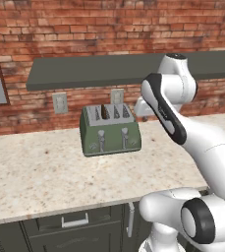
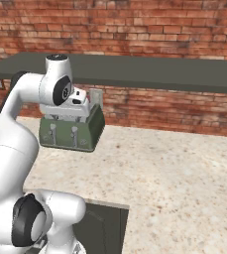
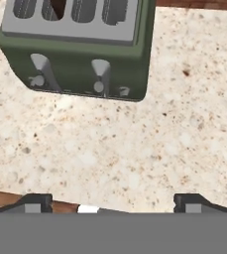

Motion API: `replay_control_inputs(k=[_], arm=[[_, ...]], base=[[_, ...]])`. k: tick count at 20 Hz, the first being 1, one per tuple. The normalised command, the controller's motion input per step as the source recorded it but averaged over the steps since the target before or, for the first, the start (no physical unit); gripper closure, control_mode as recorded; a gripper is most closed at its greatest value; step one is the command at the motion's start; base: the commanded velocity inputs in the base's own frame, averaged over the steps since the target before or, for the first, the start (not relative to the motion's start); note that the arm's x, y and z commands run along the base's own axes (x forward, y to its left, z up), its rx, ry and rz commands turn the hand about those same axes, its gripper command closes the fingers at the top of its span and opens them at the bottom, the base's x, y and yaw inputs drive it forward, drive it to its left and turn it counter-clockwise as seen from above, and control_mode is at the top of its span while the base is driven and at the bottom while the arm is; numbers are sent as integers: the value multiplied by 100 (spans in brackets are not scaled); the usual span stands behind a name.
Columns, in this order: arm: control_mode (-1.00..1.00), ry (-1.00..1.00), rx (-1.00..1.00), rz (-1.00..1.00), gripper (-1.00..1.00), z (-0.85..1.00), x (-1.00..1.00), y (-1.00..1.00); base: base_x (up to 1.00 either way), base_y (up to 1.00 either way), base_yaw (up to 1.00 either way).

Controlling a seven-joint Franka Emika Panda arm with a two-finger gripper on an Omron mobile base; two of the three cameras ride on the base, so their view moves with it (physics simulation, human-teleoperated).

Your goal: Start the toaster. Once the lever pops up, take the bread to the plate on the dining counter.

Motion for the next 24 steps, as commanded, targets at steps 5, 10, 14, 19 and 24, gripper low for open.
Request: replay_control_inputs(k=[5,10,14,19,24], arm=[[-100,-1,-4,0,-100,-20,-28,40],[-100,0,-6,0,-100,-27,-11,70],[-100,0,0,0,-100,-9,0,49],[-100,0,0,0,-100,-1,0,29],[-100,0,0,0,-100,-1,1,22]], base=[[0,0,0],[0,0,0],[0,0,0],[0,0,0],[0,0,0]])
